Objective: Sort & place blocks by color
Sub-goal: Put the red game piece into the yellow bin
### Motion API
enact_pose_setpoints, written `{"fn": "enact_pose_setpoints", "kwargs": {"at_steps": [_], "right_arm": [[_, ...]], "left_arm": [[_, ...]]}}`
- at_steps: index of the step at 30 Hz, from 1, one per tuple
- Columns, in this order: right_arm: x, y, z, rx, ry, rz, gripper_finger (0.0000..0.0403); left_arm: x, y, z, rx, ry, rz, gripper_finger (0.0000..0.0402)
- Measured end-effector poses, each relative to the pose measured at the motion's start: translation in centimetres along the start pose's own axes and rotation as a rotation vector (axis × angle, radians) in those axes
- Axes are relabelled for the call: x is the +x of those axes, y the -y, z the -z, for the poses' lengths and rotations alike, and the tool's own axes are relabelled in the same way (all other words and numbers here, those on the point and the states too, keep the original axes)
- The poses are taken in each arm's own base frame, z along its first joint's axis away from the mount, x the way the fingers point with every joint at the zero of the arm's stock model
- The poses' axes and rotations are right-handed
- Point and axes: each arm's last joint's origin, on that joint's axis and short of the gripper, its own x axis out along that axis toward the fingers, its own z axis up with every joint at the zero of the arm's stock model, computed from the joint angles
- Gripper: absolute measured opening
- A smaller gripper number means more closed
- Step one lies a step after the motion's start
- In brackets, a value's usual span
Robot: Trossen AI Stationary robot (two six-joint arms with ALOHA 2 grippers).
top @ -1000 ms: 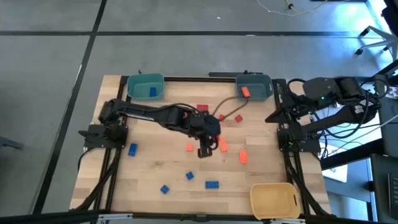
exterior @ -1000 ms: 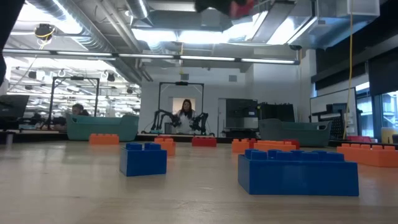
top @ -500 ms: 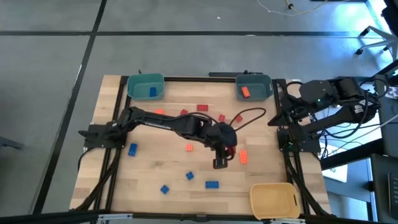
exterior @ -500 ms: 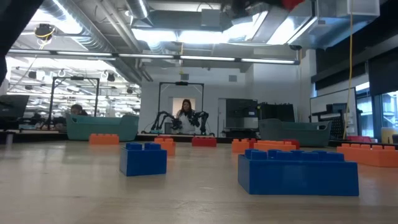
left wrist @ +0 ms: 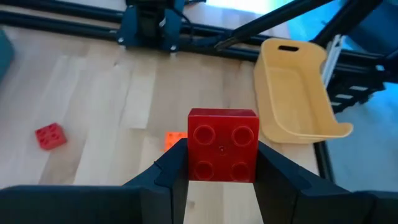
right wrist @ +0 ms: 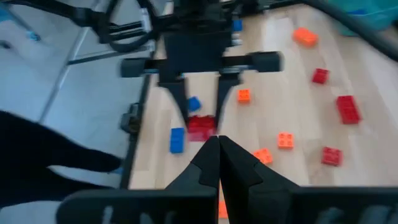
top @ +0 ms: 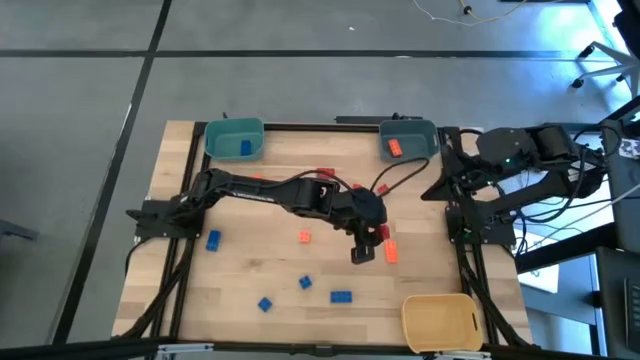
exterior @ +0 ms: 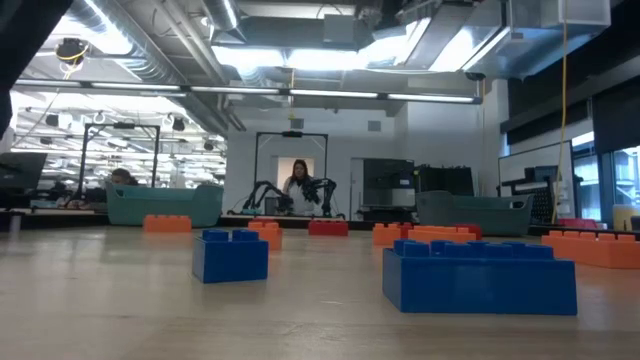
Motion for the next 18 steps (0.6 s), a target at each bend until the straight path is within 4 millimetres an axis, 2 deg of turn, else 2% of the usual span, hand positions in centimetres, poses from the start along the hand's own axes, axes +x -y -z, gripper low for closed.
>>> {"fn": "enact_pose_setpoints", "kwargs": {"at_steps": [5, 10, 14, 18], "right_arm": [[1.3, 0.4, -0.2, -0.011, -0.048, 0.123, 0.0004], [2.9, 0.8, 0.0, -0.114, -0.162, 0.195, 0.0008], [4.3, 0.9, -0.1, -0.171, -0.232, 0.201, 0.0036], [5.2, 0.9, -0.3, -0.249, -0.270, 0.196, 0.0078]], "left_arm": [[0.0, -0.2, -0.1, 0.000, -0.001, 0.045, 0.0131], [-0.7, -0.9, -0.6, -0.009, 0.000, 0.094, 0.0131], [-0.7, -1.5, -0.8, -0.015, -0.001, 0.097, 0.0131], [-1.0, -2.1, -1.0, -0.024, -0.017, 0.179, 0.0131]]}}
